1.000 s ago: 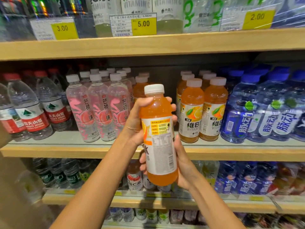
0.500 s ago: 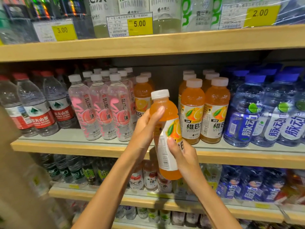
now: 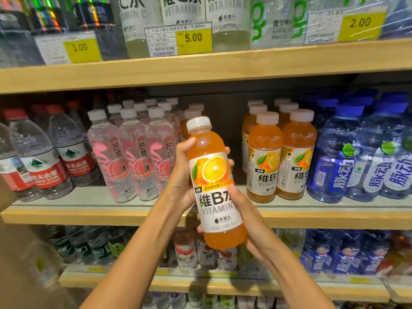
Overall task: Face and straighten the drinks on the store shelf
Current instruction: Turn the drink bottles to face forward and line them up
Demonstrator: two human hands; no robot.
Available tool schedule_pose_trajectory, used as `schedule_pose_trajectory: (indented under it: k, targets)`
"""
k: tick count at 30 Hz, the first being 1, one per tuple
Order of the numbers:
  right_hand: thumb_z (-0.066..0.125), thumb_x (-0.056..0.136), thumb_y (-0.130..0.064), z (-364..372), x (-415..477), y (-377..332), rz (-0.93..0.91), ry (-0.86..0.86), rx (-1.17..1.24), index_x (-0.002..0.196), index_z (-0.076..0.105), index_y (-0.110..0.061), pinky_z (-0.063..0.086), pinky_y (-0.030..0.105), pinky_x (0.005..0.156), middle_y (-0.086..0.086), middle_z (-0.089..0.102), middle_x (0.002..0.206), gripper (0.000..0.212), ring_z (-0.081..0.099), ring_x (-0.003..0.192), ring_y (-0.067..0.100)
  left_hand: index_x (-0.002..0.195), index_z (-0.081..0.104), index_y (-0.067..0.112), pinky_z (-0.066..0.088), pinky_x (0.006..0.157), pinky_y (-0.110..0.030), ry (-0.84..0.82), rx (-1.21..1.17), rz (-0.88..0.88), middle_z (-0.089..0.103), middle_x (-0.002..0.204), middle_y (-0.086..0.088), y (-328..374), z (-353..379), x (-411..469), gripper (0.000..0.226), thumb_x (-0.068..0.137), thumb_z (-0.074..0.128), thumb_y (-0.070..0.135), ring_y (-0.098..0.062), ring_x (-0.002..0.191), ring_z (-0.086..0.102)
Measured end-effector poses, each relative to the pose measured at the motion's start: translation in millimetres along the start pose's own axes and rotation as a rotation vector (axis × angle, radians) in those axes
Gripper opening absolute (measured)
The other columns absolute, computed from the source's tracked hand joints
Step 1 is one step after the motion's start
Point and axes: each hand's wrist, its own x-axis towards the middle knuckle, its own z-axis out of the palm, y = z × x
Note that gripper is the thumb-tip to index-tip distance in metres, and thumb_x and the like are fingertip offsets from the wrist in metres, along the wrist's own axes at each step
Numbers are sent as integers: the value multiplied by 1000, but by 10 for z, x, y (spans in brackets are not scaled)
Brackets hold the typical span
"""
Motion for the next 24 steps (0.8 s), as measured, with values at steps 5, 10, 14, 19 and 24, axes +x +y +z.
schedule_pose_trajectory:
  k: [5, 10, 14, 19, 24]
  targets:
    - [56, 77, -70, 150, 62, 89, 158, -249, 251, 129, 53, -8, 56, 40, 78, 21, 65, 102, 81, 67, 84, 31, 102, 62, -6, 56, 67, -38, -368, -312, -138, 66, 85, -20, 115, -94, 85, 67, 55, 88, 35, -32, 71, 66]
    - [59, 71, -74, 208, 110, 223, 70, -71, 168, 120, 60, -9, 57, 39, 69, 22, 66, 96, 82, 67, 76, 32, 111, 64, 1, 58, 74, -36, -306, -257, -196, 68, 98, -15, 57, -260, 124, 67, 67, 75, 51, -28, 81, 68]
    - [60, 68, -75, 215, 127, 244, -67, 245, -69, 116, 62, -17, 58, 40, 76, 8, 73, 102, 75, 70, 93, 25, 115, 66, 6, 57, 81, -36, -29, 62, -162, 69, 111, -16, 28, -266, 98, 74, 80, 43, 67, -26, 94, 68]
    - [56, 73, -70, 196, 155, 241, -307, 533, -418, 105, 59, -21, 49, 13, 65, -13, 72, 91, 58, 68, 82, 1, 119, 60, 20, 57, 76, -28, 142, 482, 90, 73, 106, -4, 35, -98, 52, 60, 80, 44, 62, -17, 98, 70]
    - [41, 74, -81, 209, 137, 295, -363, 712, -819, 99, 50, -25, 39, 9, 52, -10, 62, 75, 62, 59, 70, 0, 103, 61, 20, 56, 76, -26, 261, 595, 299, 72, 92, 4, -83, 45, 48, 42, 76, 63, 53, -11, 86, 70]
